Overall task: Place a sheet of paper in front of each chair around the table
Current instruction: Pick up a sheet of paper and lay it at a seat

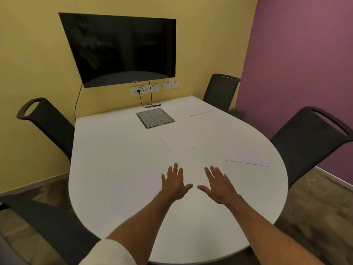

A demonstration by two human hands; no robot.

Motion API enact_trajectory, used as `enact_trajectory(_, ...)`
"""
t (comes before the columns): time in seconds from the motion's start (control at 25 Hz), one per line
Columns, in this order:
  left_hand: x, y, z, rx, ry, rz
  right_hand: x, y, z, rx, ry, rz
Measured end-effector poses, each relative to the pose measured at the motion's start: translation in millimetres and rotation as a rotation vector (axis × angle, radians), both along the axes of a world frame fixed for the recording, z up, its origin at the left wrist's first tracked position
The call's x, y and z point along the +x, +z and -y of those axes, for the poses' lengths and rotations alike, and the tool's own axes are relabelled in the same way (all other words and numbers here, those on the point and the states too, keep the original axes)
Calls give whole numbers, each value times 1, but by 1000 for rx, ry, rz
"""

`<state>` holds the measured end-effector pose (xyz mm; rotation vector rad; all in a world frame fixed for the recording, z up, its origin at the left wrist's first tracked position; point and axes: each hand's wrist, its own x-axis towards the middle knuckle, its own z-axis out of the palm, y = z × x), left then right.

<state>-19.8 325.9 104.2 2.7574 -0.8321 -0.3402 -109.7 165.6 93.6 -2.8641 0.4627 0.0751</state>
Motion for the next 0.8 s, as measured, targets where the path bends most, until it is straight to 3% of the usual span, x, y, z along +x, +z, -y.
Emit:
enact_trajectory(0.32, 3, -18, 60, 40, 11, 44, 22, -10, 55, 10, 24, 4)
enact_trajectory(0.8, 144, -63, 157, 11, 131, 52, 177, -47, 153, 40, 132, -22)
